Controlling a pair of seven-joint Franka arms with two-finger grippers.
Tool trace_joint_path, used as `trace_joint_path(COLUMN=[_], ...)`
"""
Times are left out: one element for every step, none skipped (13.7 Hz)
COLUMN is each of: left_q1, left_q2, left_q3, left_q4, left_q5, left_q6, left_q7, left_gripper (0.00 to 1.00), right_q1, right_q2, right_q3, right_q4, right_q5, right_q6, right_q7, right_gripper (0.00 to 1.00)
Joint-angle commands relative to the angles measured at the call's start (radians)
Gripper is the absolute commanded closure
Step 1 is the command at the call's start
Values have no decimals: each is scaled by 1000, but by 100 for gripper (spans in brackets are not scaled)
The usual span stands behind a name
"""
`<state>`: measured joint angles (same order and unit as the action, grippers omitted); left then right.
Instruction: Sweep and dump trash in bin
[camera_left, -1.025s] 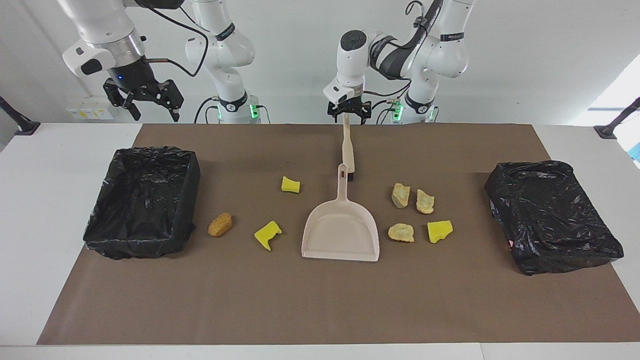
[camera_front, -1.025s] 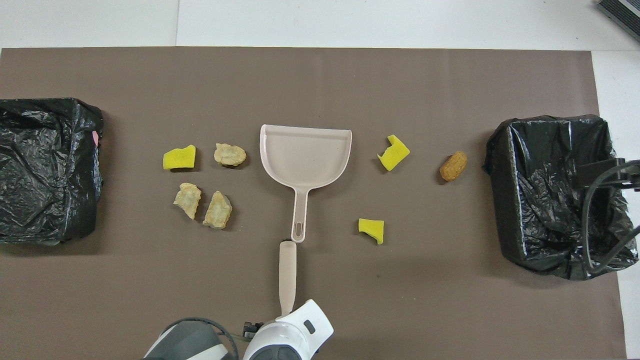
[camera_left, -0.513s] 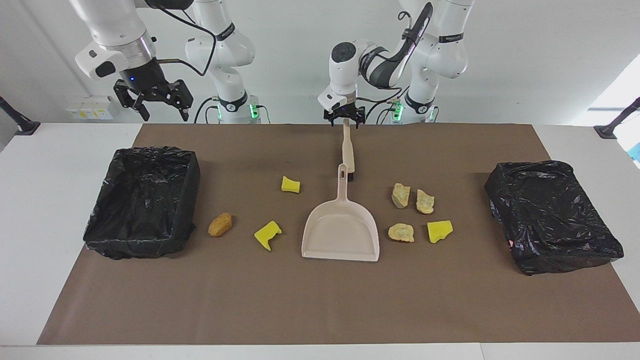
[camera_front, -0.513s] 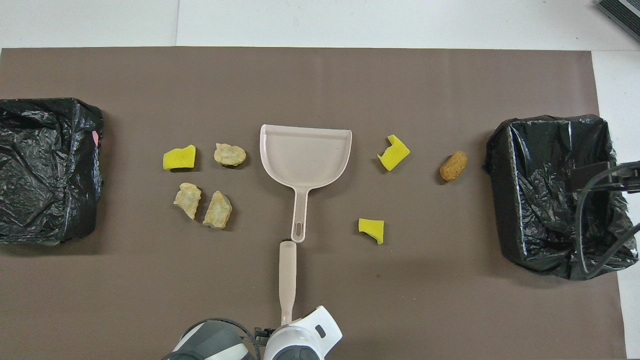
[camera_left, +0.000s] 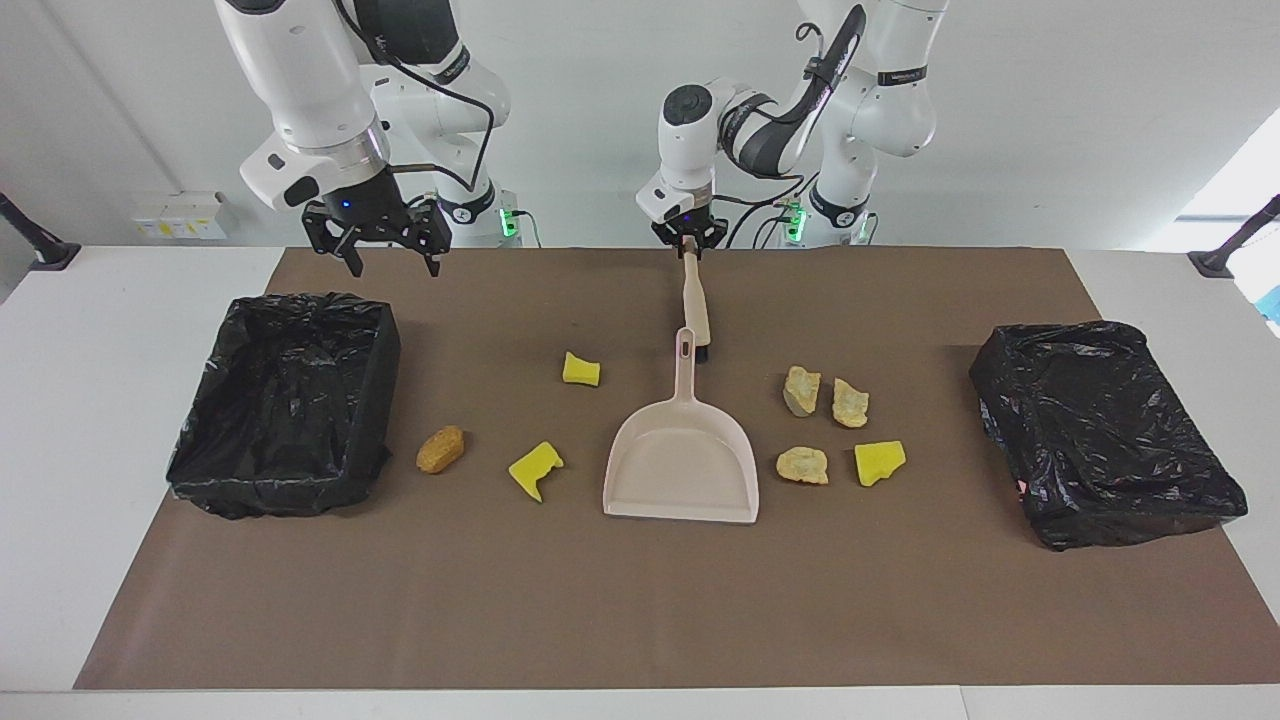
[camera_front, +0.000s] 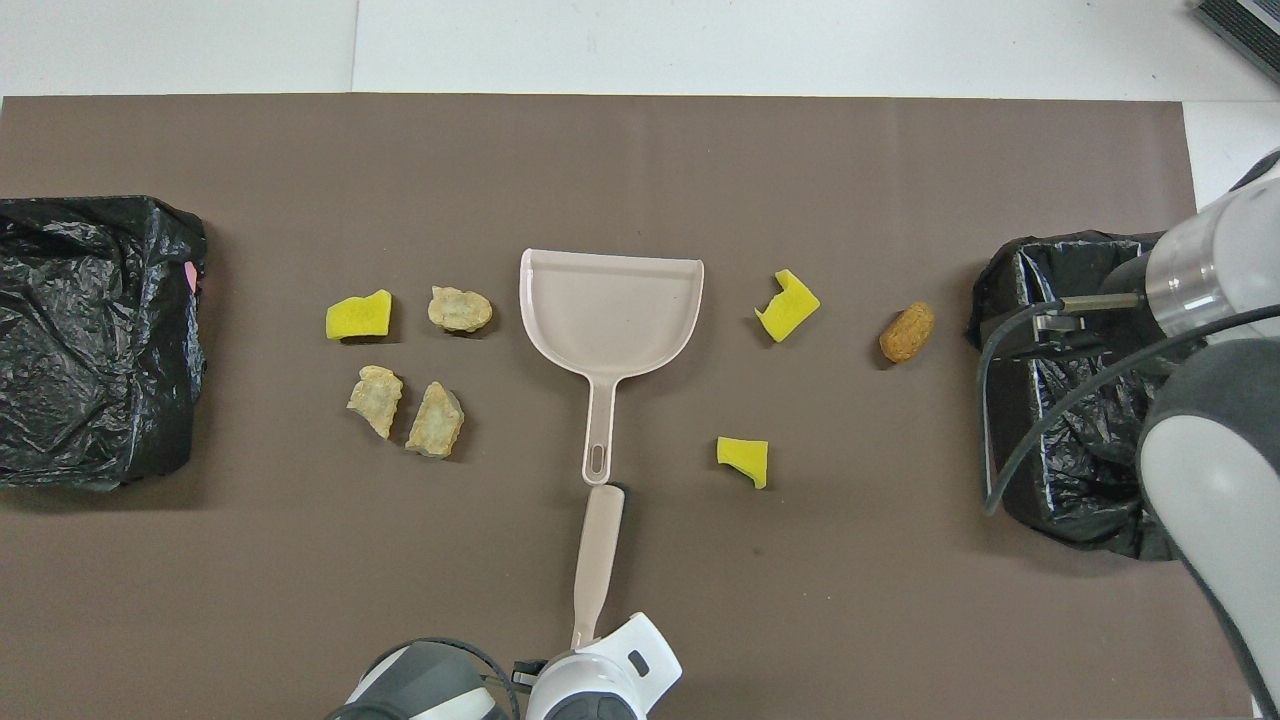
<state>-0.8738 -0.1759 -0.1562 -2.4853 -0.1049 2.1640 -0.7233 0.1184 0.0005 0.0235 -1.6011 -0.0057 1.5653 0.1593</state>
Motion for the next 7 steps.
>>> trace_joint_path(left_q1=[-21,-13,-5,21,51,62,87], left_q2=[-17,-16,-25,-25,-27,-34,-54], left_q3=[17,18,21,23,21,26,29], left_q4=[-14,-6,20,61,97,118,137], left_q5=[-4,-4,-4,-1,2,7,10], left_q6=[-1,-15,-48,-111,-171,-218,-260], left_q7=[-15,-13,-10,-5,-5,2,16], left_gripper=[100,100,100,100,100,100,100], right_q1=[24,44,59,73,85,90,104], right_q2=[21,36,50,65,75,84,88], right_q3=[0,0,1,4,4,4,4], right_q4=[-7,-7,-8,-11,-23,-43,-66], right_q5=[16,18,18,21,29,38,56], right_q6=[47,67,90,113,137,171,209], right_q7=[69,95,126,150,166,184,215], right_gripper=[0,0,0,0,0,0,0])
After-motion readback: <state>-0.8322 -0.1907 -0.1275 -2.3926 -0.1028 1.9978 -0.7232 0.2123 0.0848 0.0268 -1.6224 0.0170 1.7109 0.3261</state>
